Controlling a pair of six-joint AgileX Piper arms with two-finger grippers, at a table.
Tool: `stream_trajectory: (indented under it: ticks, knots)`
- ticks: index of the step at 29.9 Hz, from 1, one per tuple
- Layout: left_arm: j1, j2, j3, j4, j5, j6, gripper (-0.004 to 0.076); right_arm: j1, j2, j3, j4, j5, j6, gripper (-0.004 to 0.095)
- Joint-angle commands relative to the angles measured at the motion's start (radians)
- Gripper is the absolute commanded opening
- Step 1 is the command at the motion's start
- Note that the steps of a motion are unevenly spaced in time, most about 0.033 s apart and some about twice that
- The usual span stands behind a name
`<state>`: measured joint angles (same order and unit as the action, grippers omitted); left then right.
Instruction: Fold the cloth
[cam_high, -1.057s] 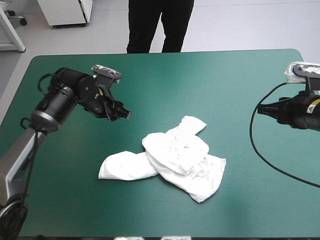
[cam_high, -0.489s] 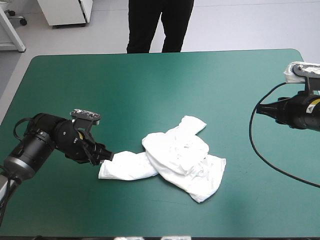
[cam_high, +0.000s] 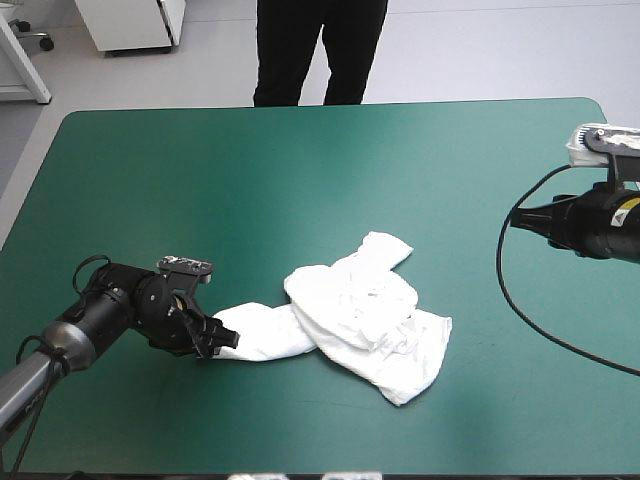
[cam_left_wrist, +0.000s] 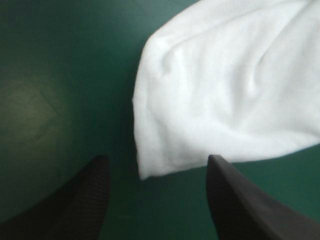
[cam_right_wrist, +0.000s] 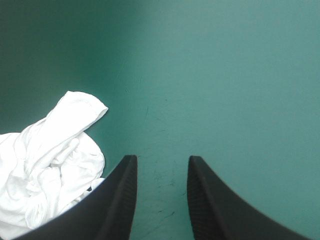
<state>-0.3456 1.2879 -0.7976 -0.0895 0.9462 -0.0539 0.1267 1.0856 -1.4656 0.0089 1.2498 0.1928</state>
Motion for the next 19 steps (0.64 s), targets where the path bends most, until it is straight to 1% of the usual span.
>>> stream_trajectory:
  ticks: [1,5,8,10,12,14,16,18,19]
  knots:
    - [0.001,0.015,-0.015,-0.016,-0.056,-0.009,0.0415,-0.007,-0.009,-0.026,-0.002,-0.002,-0.004,0.0324]
    - [0.001,0.070,-0.015,-0.016,-0.101,-0.009,0.0396,-0.007,-0.009,-0.026,-0.002,-0.002,-0.004,0.0324]
    - [0.001,0.109,-0.015,-0.016,-0.106,-0.013,0.0370,-0.007,-0.009,-0.026,-0.002,-0.002,-0.004,0.0324]
    - [0.001,0.126,-0.015,-0.022,-0.106,0.002,0.0351,-0.007,-0.009,-0.026,-0.002,-0.002,-0.006,0.0324]
    - [-0.001,0.136,-0.015,-0.022,-0.114,0.002,0.0312,-0.007,-0.009,-0.026,-0.002,-0.002,-0.006,0.0324]
    - [-0.001,0.136,-0.015,-0.022,-0.124,0.002,0.0237,-0.007,-0.009,-0.026,-0.002,-0.002,-0.008,0.0324]
    - [-0.001,0.136,-0.015,-0.022,-0.126,0.002,0.0127,-0.007,-0.009,-0.026,0.008,-0.002,-0.018,0.0324]
    - [-0.001,0.136,-0.015,-0.022,-0.122,0.004,-0.0009,-0.007,-0.008,-0.026,0.046,-0.002,-0.042,0.0332]
    - [-0.001,0.136,-0.015,-0.022,-0.122,0.002,-0.0003,-0.006,-0.007,-0.026,0.067,-0.002,-0.054,0.0338]
